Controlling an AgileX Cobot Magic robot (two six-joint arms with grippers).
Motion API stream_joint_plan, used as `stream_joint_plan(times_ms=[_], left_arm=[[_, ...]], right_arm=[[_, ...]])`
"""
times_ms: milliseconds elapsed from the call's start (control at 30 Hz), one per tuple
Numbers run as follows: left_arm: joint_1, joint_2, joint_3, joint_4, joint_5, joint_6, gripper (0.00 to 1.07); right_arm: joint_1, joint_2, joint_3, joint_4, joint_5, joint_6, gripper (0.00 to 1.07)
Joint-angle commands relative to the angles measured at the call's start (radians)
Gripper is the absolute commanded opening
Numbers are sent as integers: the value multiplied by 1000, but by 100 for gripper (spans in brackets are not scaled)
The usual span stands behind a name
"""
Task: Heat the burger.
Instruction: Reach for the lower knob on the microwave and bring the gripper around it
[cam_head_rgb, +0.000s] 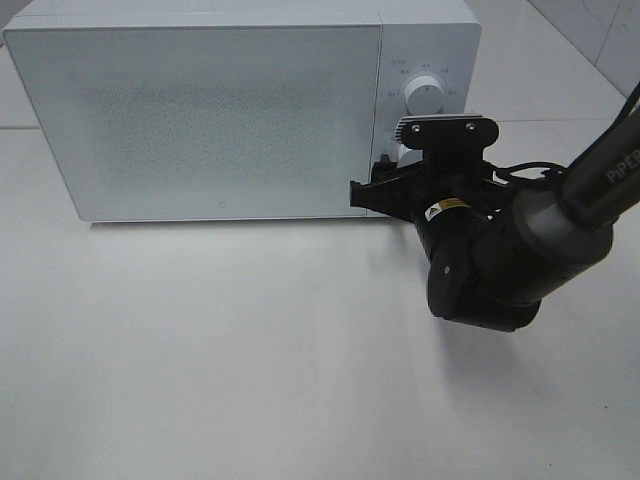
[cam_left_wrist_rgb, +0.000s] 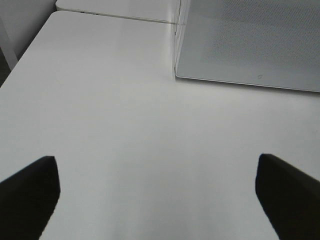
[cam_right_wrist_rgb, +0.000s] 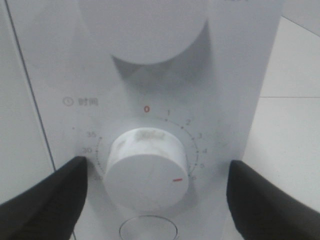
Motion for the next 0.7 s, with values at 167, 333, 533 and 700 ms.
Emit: stream_joint_plan(times_ms=[167,333,533,700], left_arm=[[0,-19,3,-1,-14,-1,100],[0,-19,3,-1,-14,-1,100],[0,-19,3,-1,-14,-1,100],[0,-19,3,-1,-14,-1,100]], right_arm=[[-4,-12,-14,-6,-24,-5,73],[-4,-31,-14,-13,-25,-16,73],[7,-34,-14,-25,-24,-16,73],[7,-34,-14,-25,-24,-15,71]])
